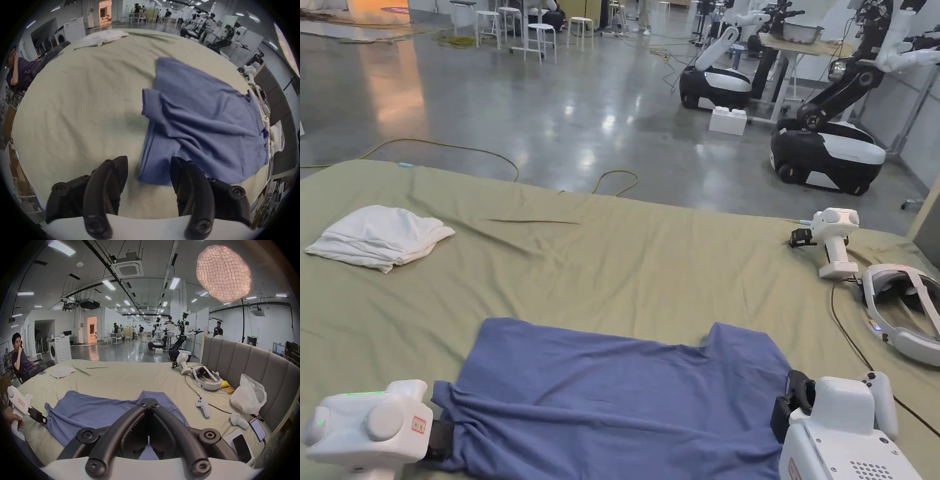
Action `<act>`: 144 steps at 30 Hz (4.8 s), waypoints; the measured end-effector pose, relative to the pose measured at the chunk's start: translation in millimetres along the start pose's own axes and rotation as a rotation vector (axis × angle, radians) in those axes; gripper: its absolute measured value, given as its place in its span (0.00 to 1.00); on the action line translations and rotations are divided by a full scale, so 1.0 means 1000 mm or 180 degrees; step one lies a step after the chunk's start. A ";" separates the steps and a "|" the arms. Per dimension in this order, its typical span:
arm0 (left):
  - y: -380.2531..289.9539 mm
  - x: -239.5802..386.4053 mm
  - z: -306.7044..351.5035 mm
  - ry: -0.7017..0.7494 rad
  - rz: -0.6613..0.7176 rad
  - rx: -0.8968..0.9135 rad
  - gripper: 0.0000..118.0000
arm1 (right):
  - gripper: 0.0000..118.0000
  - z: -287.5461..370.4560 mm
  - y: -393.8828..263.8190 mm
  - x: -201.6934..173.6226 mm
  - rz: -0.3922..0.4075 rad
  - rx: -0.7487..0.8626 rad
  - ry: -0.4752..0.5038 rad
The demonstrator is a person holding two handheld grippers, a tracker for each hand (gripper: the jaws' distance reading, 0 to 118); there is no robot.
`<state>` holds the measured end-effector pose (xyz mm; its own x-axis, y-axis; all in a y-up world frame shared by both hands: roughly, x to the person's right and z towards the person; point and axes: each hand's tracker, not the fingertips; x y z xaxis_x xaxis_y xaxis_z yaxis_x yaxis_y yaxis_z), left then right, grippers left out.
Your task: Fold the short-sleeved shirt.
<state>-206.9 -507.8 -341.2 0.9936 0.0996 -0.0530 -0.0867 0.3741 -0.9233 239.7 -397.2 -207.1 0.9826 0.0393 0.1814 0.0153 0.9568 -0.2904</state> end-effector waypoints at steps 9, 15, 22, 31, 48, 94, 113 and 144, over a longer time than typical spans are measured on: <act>-0.007 0.024 0.004 0.0330 -0.0477 -0.0044 0.09 | 0.00 -0.006 -0.011 0.004 0.0042 -0.0207 0.0002; -0.012 0.004 0.011 0.0051 -0.0376 0.0105 0.05 | 0.00 -0.009 -0.018 0.011 -0.0012 -0.0314 0.0000; -0.022 -0.025 0.039 -0.0258 -0.0074 0.0379 0.05 | 0.00 -0.015 -0.022 0.041 0.0148 -0.0610 -0.0178; -0.027 -0.024 0.050 -0.0297 -0.0152 0.0489 0.05 | 0.49 -0.063 -0.068 0.103 0.0297 -0.1853 -0.0272; -0.026 -0.023 0.068 -0.0363 -0.0170 0.0528 0.05 | 0.02 -0.060 -0.090 0.114 0.0157 -0.2312 0.0056; -0.052 -0.001 0.144 -0.0207 -0.0336 0.2067 0.39 | 0.53 0.026 -0.013 0.052 -0.0106 -0.0729 0.0024; -0.029 0.061 0.173 -0.0406 -0.0528 0.3105 0.00 | 0.00 0.006 0.041 -0.028 -0.0241 0.0694 -0.0136; 0.115 -0.012 -0.024 -0.0301 -0.0261 0.0068 0.49 | 0.00 -0.046 -0.004 -0.016 0.0221 -0.0339 0.0017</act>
<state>-226.7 -488.2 -455.7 0.9863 0.1540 0.0593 -0.0081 0.4039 -0.9148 232.1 -414.5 -252.2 0.9829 0.1028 0.1525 -0.0337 0.9158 -0.4002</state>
